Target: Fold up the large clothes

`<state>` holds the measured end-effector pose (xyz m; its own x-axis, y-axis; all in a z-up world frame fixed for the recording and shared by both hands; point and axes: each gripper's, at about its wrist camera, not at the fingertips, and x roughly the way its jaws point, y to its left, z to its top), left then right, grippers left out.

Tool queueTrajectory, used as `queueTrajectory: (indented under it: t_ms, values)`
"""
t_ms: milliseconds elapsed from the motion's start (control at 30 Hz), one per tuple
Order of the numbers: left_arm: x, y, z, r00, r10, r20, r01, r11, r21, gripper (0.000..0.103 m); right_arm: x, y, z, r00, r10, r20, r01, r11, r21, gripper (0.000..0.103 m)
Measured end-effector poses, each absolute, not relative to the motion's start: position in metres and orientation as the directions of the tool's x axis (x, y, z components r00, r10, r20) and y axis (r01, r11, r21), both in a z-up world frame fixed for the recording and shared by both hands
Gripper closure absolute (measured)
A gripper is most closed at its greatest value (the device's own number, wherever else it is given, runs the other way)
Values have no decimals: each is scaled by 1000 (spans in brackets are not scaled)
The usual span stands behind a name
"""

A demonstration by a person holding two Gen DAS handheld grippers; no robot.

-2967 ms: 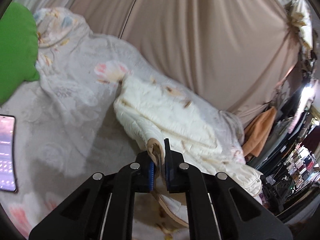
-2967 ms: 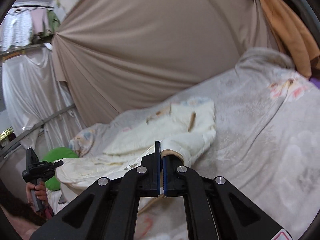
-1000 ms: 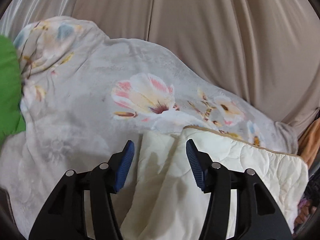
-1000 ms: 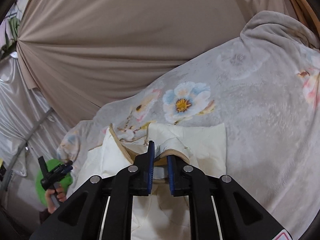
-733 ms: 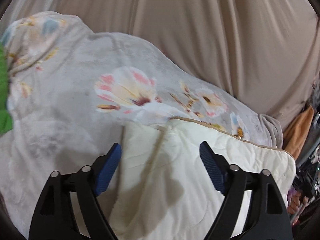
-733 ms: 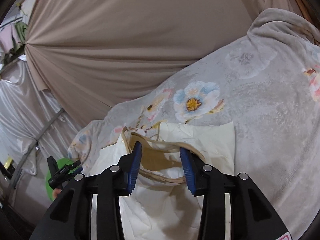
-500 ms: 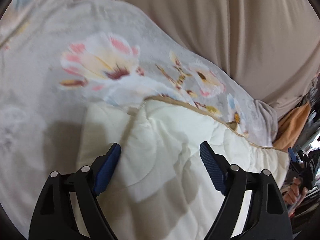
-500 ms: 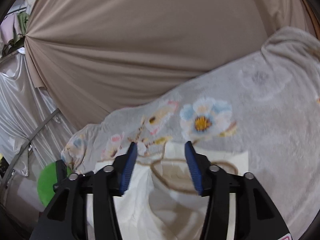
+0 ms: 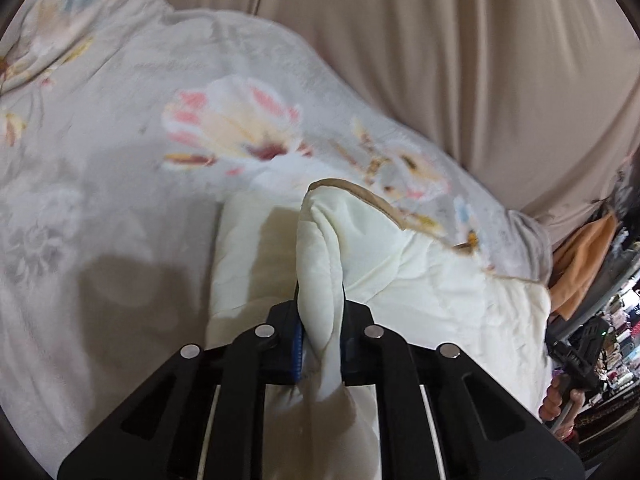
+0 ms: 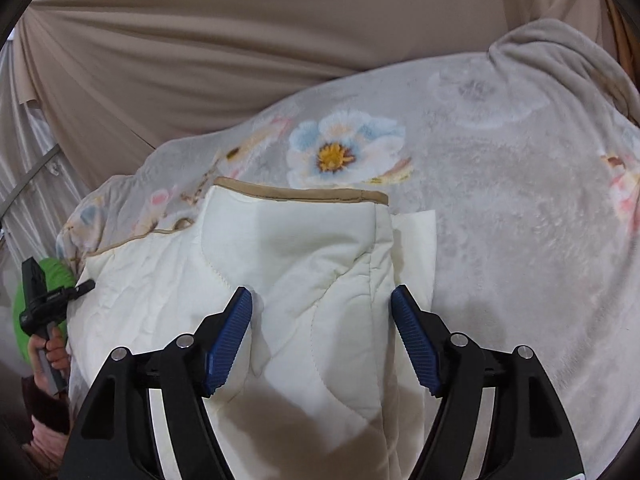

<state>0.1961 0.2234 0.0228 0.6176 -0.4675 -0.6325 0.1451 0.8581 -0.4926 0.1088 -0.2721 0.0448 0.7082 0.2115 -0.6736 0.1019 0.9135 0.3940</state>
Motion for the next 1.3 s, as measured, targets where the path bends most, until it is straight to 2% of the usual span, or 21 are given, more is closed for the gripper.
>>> queueTrajectory:
  t_ms: [33, 67, 100, 133, 167, 233, 300, 333, 367, 433, 500, 567, 733, 833, 867, 933, 1000, 1133, 1167, 1233, 1300]
  values:
    - [199, 223, 18, 611, -461, -644, 133, 861, -491, 92, 119, -273, 40, 698, 213, -684, 108, 913, 394, 35]
    - [201, 223, 15, 608, -456, -650, 120, 862, -493, 92, 125, -273, 39, 696, 212, -686, 115, 911, 397, 55]
    - [201, 223, 18, 614, -449, -650, 113, 864, -490, 92, 130, -275, 39, 694, 212, -688, 122, 907, 403, 89]
    - [199, 224, 24, 631, -436, -642, 115, 870, -479, 93, 132, -277, 43, 698, 226, -679, 119, 899, 422, 91]
    - [195, 223, 34, 655, -423, -626, 126, 878, -462, 93, 126, -278, 59, 747, 228, -624, 101, 889, 446, 92]
    - [186, 223, 62, 705, -436, -560, 176, 872, -457, 93, 106, -277, 92, 830, 228, -508, 30, 893, 450, 94]
    - [184, 217, 76, 736, -411, -538, 188, 887, -421, 93, 94, -270, 114, 880, 191, -435, 5, 912, 411, 94]
    - [187, 211, 77, 752, -366, -549, 177, 914, -366, 93, 94, -268, 115, 887, 149, -437, 30, 926, 375, 94]
    - [198, 204, 68, 744, -317, -587, 157, 938, -308, 93, 106, -270, 102, 865, 95, -493, 84, 941, 329, 94]
    - [224, 200, 36, 670, -325, -668, 130, 937, -326, 92, 136, -280, 54, 763, 72, -642, 165, 939, 302, 94]
    - [244, 201, -2, 604, -365, -709, 100, 917, -387, 91, 154, -284, 8, 679, 96, -728, 196, 932, 306, 92]
    - [244, 204, -4, 615, -374, -694, 91, 908, -408, 90, 153, -287, 4, 676, 112, -729, 205, 921, 331, 90]
    - [226, 209, 26, 678, -292, -674, 81, 942, -326, 83, 130, -292, 42, 710, 1, -704, 247, 936, 250, 79]
    - [197, 210, 65, 767, -190, -613, 60, 972, -227, 63, 101, -286, 75, 762, -85, -642, 280, 937, 208, 70]
    - [189, 206, 78, 786, -174, -594, 68, 978, -196, 56, 93, -278, 87, 781, -84, -619, 262, 944, 203, 70]
    - [170, 186, 100, 799, -209, -564, 146, 977, -155, 54, 85, -250, 104, 813, 2, -582, 154, 963, 219, 70]
    - [159, 157, 110, 770, -303, -561, 259, 953, -160, 52, 84, -199, 115, 813, 165, -559, -36, 971, 234, 70]
    - [155, 85, 82, 599, -488, -634, 453, 860, -235, 52, 94, -105, 94, 688, 392, -611, -314, 920, 236, 73]
    - [156, 67, 64, 558, -488, -671, 471, 852, -228, 52, 96, -85, 81, 653, 398, -645, -348, 913, 212, 80]
    - [161, 53, 37, 532, -446, -720, 472, 862, -185, 52, 98, -71, 57, 626, 340, -702, -355, 926, 131, 82]
    - [163, 64, 21, 540, -430, -723, 477, 865, -158, 59, 95, -86, 44, 632, 285, -721, -319, 943, 93, 86]
